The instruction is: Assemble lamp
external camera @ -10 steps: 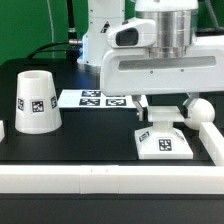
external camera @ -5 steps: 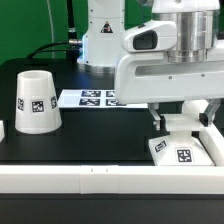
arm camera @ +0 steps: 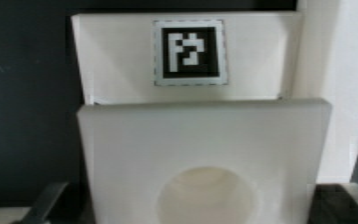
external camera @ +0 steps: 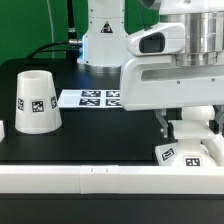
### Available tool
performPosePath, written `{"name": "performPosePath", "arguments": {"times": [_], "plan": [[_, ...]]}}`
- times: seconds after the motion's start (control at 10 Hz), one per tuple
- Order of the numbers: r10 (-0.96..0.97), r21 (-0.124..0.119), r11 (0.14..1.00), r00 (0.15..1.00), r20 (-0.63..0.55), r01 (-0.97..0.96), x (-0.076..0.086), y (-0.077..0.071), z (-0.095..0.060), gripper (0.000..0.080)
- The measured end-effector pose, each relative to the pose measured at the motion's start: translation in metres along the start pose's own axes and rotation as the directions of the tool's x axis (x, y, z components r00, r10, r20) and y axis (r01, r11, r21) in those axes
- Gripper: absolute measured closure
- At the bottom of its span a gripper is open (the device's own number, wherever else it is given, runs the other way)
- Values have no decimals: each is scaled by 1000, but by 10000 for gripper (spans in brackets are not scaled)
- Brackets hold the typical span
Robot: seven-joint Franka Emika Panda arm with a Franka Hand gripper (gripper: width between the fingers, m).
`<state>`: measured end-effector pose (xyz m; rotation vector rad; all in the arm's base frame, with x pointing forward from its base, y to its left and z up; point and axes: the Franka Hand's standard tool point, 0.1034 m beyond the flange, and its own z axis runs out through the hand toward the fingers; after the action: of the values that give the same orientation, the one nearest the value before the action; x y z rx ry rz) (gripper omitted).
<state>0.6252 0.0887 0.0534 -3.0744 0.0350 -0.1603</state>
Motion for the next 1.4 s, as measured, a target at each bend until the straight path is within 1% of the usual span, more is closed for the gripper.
{"name": "performPosePath", "arguments": {"times": [0.4,0.5,0.6,0.7,0.8,0.9,1.0,1.1,1.2,1.3,1.4], "plan": [[-3,0,1000,1000,1,3,-1,0,0,251],[-4,0,1000,1000,1,4,-1,0,0,127],[-4,0,1000,1000,1,4,-1,0,0,127],[-5,0,1000,1000,1,5,-1,0,0,105],[-5,0,1000,1000,1,5,-2,0,0,101],[4,2,1000,1000,-4,-4,-12,2,-4,101],[40,6,999,999,-2,-40,-32,2,-11,101],[75,9,997,997,13,-75,-52,-2,-17,100],[103,16,994,994,28,-104,-70,-6,-20,100],[127,25,991,991,39,-128,-83,-10,-21,100],[148,29,988,988,53,-150,-93,-17,-20,100]]}}
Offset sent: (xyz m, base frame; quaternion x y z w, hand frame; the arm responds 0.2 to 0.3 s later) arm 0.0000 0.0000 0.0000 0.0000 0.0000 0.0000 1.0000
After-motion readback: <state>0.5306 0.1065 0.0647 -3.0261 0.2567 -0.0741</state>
